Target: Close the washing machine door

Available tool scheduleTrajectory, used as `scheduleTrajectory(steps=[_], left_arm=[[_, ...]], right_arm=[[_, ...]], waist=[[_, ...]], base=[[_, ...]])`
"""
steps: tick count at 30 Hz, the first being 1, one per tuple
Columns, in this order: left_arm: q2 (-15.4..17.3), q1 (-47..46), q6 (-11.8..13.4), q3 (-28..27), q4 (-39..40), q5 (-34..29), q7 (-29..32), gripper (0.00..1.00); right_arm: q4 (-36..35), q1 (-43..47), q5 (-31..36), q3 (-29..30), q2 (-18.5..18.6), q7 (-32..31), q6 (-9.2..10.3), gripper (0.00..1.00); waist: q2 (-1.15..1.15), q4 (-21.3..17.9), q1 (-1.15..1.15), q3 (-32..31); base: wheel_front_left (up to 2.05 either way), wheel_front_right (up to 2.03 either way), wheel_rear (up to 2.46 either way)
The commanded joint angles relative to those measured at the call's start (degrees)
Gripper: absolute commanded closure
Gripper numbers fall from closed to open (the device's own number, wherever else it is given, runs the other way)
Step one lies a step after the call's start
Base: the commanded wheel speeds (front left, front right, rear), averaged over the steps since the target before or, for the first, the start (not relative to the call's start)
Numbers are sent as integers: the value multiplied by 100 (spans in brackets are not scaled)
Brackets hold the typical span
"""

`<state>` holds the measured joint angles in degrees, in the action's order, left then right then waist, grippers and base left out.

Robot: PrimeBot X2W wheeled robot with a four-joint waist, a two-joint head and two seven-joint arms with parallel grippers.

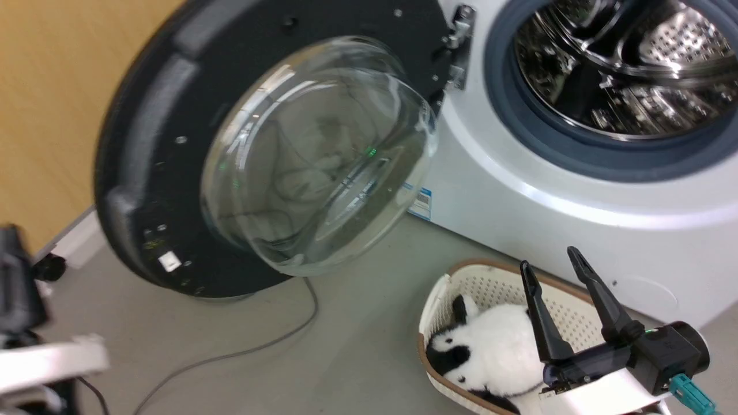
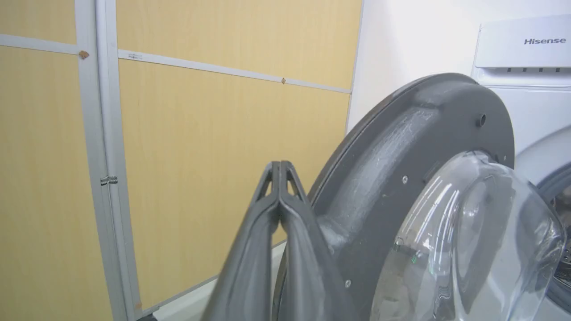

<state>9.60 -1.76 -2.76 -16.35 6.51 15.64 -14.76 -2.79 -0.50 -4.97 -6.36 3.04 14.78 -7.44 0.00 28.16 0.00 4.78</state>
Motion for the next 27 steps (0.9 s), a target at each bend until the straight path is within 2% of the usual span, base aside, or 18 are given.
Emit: scheduleTrajectory(steps=[1, 6, 11, 14, 16, 17, 21, 27], left_arm=[[122, -239, -70, -187, -111, 184, -24, 100], [681, -1073, -221, -959, -1072, 1251, 304, 100], [1106, -1862, -192, -1583, -2516, 2481, 1398, 100], [1078, -2410, -129, -2124, -3329, 3640, 2206, 100], [963, -2810, 28, -2620, -3790, 4688, 2966, 100], [1004, -2904, 80, -2766, -3935, 5021, 3316, 100], [1142, -2997, 137, -3003, -4167, 5700, 4236, 100], [1016, -2854, 35, -2729, -4004, 6014, 5282, 100]], right_arm=[[-36, -31, 40, -2, -9, 22, -5, 0], [-53, -149, 53, -2, 62, 22, -5, 0], [-9, -255, 28, -96, 93, 22, -5, 0], [-6, -292, 12, -106, 77, 22, -5, 0], [0, -305, 6, -128, 67, 22, -5, 0], [-1, -311, 9, -141, 62, 22, -5, 0], [-30, -316, 40, -163, 55, 22, -5, 0], [18, -239, 53, -132, 49, 22, -5, 0]], waist=[[0, -203, 0, 199], [0, -440, 0, 424], [0, -642, 0, 477], [0, -730, 0, 471], [0, -781, 0, 458], [0, -811, 0, 453], [0, -890, 0, 424], [0, -877, 0, 372]], base=[[0, 0, 0], [0, 0, 0], [0, 0, 0], [0, 0, 0], [0, 0, 0], [0, 0, 0], [0, 0, 0], [0, 0, 0]])
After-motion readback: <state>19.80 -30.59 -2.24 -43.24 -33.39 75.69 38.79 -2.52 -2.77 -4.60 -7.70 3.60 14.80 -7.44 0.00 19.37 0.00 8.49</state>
